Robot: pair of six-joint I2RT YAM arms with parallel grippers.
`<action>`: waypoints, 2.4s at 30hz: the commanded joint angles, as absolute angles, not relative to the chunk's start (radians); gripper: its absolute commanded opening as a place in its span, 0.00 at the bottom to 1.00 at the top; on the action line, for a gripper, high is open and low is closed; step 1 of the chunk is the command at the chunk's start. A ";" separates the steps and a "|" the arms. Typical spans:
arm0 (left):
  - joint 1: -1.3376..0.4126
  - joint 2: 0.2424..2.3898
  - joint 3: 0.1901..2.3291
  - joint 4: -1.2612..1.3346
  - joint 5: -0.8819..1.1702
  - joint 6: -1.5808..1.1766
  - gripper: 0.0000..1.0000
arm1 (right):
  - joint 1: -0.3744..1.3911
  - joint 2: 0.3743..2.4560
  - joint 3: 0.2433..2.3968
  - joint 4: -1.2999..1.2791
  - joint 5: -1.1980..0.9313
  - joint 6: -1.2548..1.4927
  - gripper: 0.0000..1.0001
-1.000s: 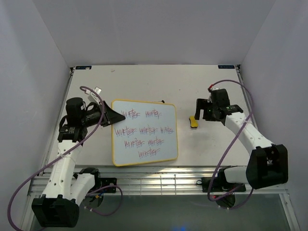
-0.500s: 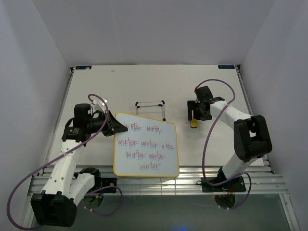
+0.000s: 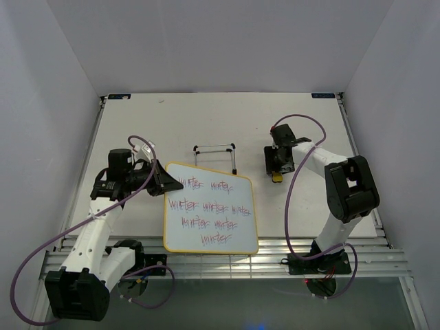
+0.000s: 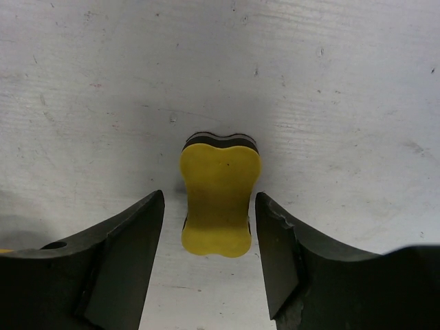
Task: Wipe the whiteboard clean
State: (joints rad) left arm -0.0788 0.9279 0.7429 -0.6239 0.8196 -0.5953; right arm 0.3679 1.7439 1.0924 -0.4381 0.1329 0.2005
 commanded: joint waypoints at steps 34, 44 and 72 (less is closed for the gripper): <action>-0.081 0.925 0.703 -0.552 0.770 -0.499 0.00 | 0.371 1.586 1.016 -0.399 0.111 0.173 0.28; -0.092 0.976 0.615 -0.379 0.792 -0.558 0.00 | 0.608 1.254 0.973 -0.330 -0.142 0.218 0.28; -0.103 0.977 0.532 -0.144 1.000 -0.597 0.00 | 1.092 1.687 1.417 -0.227 -0.132 0.089 0.27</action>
